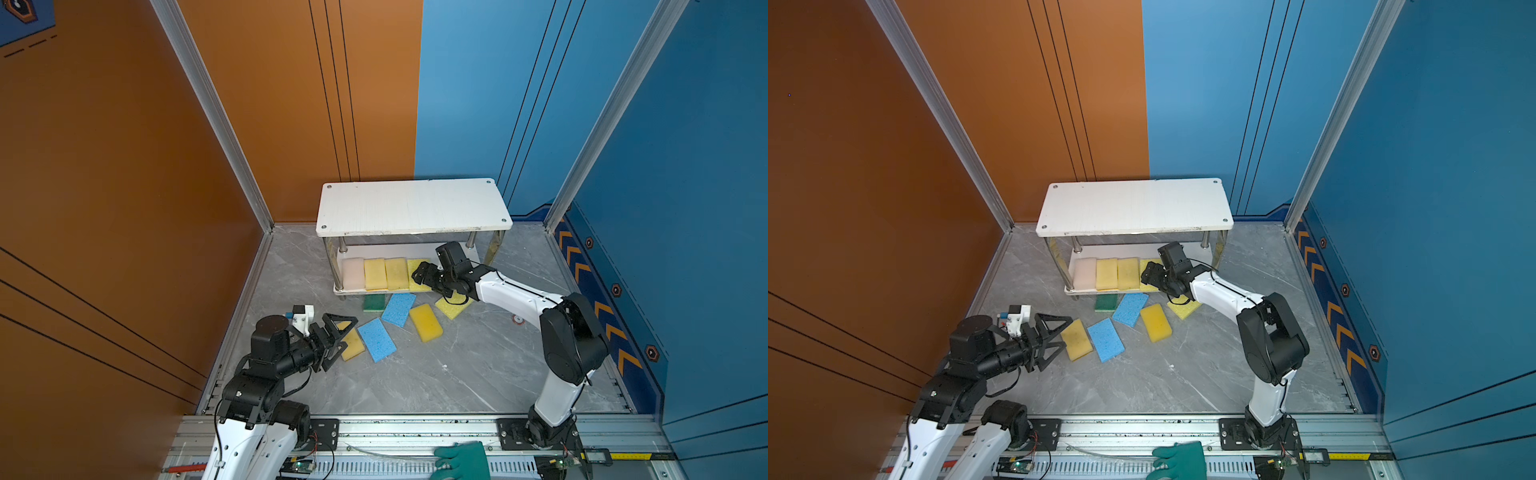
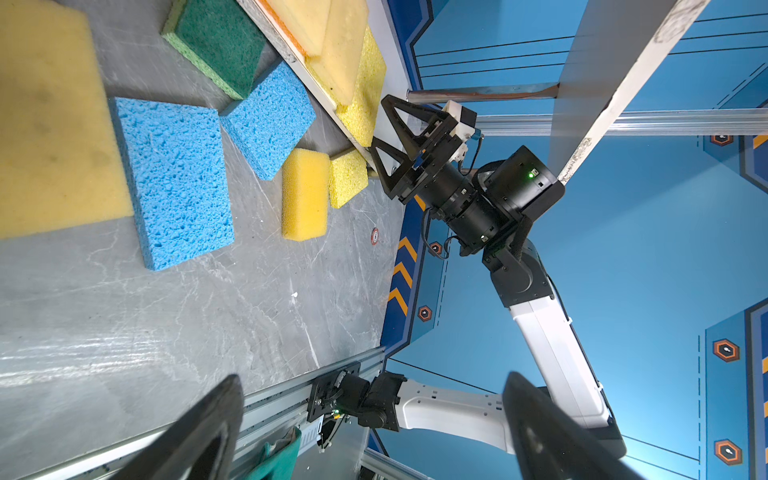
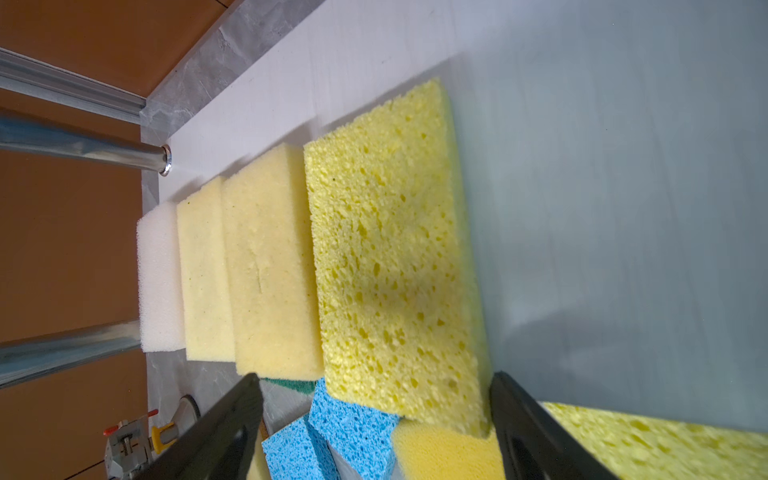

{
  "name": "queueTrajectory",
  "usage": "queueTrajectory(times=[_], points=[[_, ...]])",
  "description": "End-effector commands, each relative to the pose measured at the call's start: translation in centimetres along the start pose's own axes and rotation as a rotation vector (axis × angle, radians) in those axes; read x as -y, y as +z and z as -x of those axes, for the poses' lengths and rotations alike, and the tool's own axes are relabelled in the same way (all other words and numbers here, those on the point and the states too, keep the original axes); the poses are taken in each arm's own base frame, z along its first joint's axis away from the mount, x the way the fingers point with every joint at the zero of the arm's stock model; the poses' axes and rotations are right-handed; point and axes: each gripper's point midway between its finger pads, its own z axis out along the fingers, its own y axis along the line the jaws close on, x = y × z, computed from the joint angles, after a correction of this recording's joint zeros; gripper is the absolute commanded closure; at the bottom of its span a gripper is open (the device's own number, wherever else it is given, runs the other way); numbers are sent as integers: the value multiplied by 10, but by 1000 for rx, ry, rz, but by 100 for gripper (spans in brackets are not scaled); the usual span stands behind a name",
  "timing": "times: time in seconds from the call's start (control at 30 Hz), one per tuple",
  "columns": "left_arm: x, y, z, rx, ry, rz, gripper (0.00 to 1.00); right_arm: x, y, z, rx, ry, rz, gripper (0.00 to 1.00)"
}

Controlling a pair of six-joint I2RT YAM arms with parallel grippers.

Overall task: Place and organize the cleaning sponges onto the shelf
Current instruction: 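Push the yellow cellulose sponge against the shelf row and open the right gripper, then move the right gripper down to the yellow cellulose sponge lying by the shelf leg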

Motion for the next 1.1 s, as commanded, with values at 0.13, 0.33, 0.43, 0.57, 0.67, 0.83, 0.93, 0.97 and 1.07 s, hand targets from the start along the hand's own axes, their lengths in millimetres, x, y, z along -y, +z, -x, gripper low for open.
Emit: queueTrajectory(times=[0.13,0.33,0.43,0.57,0.67,0.83,0.93,0.97,1.07], points=[[-6,-1,-3,-6,-5,-8,2,9,8,-6,-44,-61,-76,13],[-7,0,-2,-12,-1,-4,2,2,-7,-2,-10,-105,-91,12],[-6,1,-1,-17,7,2,1,0,-20,0,14,-132,-105,12],[-5,3,0,-24,19,11,0,-2,-45,-1,54,-156,-113,12],[-6,5,1,-28,22,20,0,-2,-65,-11,68,-162,-114,12],[-9,9,2,-34,30,27,0,22,-96,-38,68,-87,-121,15],[-16,13,0,-51,27,41,2,49,-107,-56,57,-9,-134,21],[-20,14,-2,-62,23,47,2,56,-109,-60,53,14,-138,22],[-29,17,-6,-74,14,64,2,82,-113,-71,47,87,-161,24]])
